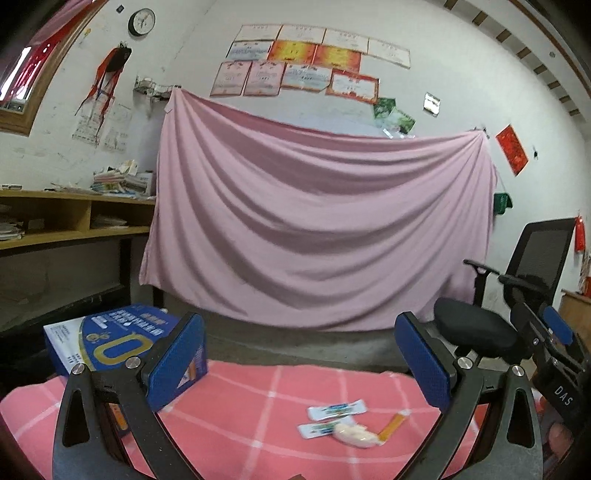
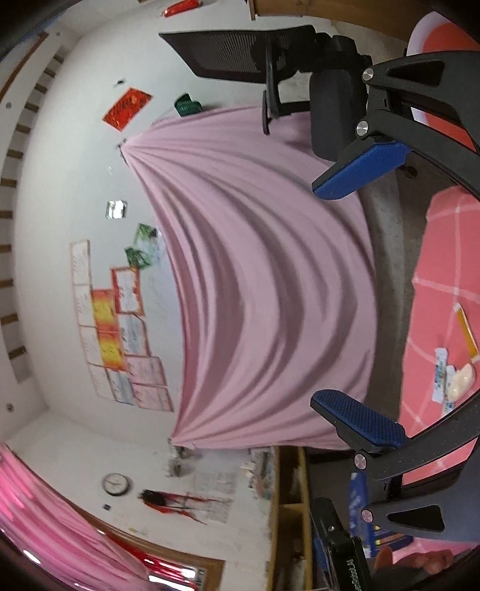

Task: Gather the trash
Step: 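Move both tools back over the table toward the remaining sachets, then close the left tool on the white DIKANG sachet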

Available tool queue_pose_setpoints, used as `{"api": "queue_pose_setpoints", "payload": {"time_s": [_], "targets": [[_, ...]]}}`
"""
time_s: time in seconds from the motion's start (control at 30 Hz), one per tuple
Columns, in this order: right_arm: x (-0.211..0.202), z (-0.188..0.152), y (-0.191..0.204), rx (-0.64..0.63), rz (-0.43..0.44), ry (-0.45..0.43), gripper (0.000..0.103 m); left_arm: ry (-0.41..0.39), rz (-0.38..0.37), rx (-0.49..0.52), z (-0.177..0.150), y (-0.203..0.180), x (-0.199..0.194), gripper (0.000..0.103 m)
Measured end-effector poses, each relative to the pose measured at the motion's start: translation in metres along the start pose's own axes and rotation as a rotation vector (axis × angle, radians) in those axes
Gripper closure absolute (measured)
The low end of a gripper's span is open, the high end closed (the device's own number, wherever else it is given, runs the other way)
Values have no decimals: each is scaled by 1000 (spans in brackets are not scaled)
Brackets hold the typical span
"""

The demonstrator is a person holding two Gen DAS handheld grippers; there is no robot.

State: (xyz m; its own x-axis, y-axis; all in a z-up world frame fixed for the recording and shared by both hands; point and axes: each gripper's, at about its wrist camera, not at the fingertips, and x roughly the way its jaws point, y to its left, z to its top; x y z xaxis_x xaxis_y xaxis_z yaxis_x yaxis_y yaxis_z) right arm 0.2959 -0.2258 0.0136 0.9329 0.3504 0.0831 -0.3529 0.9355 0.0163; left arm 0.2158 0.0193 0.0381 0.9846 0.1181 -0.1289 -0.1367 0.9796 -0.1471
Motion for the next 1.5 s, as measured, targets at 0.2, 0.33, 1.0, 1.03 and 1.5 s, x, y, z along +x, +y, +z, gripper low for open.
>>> {"api": "queue_pose_setpoints", "payload": {"time_s": [0.2, 0.33, 1.0, 1.03, 1.5], "targets": [[21, -18, 12, -55, 12, 113, 0, 76, 20, 26, -15, 13, 24, 2], [37, -31, 14, -72, 16, 220, 0, 141, 29, 39, -26, 20, 41, 2], [110, -104, 3, 2, 33, 854, 34, 629, -74, 159, -79, 16, 137, 19], [113, -106, 4, -4, 39, 875, 36, 659, -86, 166, -83, 14, 141, 22], [128, -126, 13, -61, 143, 1031, 57, 807, -226, 278, -95, -15, 167, 31]]}}
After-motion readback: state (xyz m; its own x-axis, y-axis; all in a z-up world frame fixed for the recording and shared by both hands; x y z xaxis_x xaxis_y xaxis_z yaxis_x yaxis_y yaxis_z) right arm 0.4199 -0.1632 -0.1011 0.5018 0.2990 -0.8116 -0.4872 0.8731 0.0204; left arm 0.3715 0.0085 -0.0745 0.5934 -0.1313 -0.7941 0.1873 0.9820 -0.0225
